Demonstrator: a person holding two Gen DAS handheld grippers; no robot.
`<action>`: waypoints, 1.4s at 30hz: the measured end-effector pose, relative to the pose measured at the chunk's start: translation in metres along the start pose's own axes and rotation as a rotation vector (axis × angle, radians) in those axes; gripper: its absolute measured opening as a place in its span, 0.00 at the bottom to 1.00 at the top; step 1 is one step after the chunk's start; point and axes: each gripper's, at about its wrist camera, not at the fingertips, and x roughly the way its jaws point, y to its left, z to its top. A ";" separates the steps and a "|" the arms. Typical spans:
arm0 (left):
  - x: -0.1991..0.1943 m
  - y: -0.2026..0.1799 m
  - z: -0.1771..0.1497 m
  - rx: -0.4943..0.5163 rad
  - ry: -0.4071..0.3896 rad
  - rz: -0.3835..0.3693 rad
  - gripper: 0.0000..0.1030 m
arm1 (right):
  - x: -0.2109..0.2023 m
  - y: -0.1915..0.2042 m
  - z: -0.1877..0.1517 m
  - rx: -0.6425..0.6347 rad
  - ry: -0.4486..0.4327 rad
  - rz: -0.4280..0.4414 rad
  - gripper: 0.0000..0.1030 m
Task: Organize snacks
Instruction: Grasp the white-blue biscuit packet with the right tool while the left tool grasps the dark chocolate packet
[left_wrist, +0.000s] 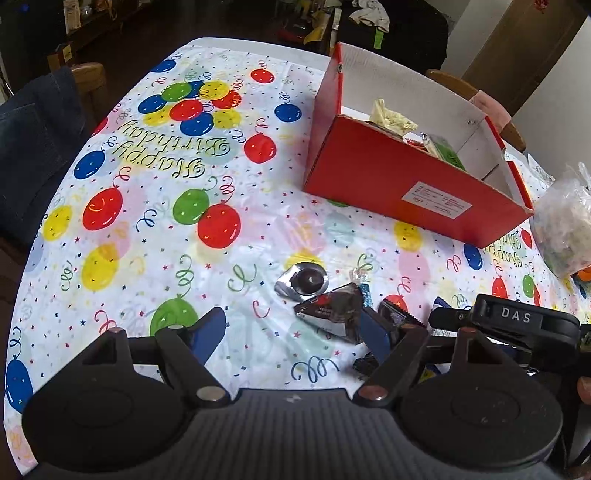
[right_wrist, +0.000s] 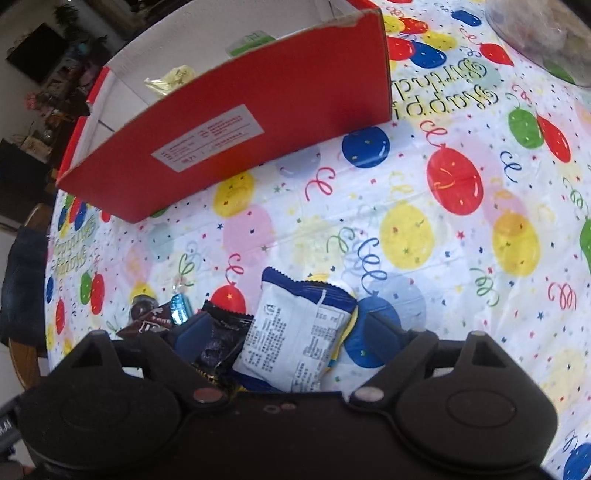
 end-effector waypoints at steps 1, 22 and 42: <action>0.001 0.000 0.000 -0.001 0.001 0.003 0.77 | 0.000 0.003 0.000 -0.004 -0.001 -0.003 0.85; 0.022 -0.022 -0.005 0.130 0.023 0.008 0.77 | 0.001 0.014 -0.004 -0.138 -0.001 -0.088 0.49; 0.074 -0.036 0.001 0.157 0.099 -0.047 0.55 | -0.022 -0.010 -0.003 -0.143 -0.041 -0.047 0.44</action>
